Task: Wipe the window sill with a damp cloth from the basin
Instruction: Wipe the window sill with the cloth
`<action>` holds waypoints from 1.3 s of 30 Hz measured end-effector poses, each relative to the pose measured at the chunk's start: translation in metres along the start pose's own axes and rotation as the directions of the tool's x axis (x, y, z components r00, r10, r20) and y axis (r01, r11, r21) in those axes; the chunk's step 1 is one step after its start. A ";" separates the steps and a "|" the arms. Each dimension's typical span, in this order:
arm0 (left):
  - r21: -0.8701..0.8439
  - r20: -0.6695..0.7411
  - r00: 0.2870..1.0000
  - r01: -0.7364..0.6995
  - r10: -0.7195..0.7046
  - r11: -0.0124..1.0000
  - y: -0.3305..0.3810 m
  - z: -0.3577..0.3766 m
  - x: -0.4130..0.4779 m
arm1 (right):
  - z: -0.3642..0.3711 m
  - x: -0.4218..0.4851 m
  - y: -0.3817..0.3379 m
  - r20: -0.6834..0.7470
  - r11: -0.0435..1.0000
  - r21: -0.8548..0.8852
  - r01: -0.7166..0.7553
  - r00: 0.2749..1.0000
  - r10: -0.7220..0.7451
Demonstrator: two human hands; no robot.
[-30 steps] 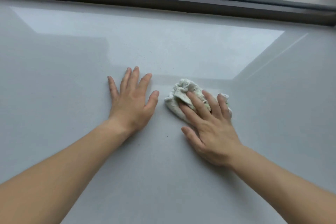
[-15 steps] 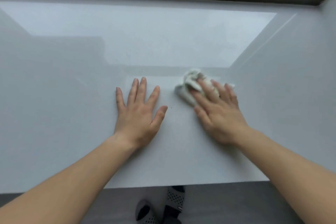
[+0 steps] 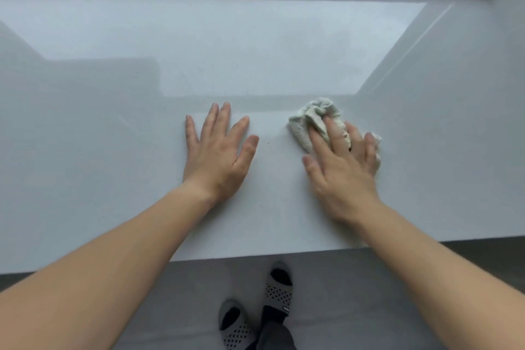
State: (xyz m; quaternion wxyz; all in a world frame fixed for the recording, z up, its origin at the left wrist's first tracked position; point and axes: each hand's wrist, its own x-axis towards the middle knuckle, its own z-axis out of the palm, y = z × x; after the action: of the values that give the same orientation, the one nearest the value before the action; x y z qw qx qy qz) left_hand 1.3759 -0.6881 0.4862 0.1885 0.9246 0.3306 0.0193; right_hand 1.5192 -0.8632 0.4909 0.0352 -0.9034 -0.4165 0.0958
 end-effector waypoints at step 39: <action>0.147 -0.049 0.985 0.173 -0.168 0.974 0.118 0.048 0.053 | -0.023 0.035 0.117 -0.010 0.981 -0.034 0.192 0.981 -0.192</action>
State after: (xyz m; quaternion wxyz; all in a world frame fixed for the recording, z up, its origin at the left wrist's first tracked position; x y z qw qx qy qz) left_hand 1.4961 -0.7553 0.4800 0.1133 0.9039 0.4124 -0.0052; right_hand 1.6336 -0.9121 0.4912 0.0323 -0.8601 -0.5030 0.0789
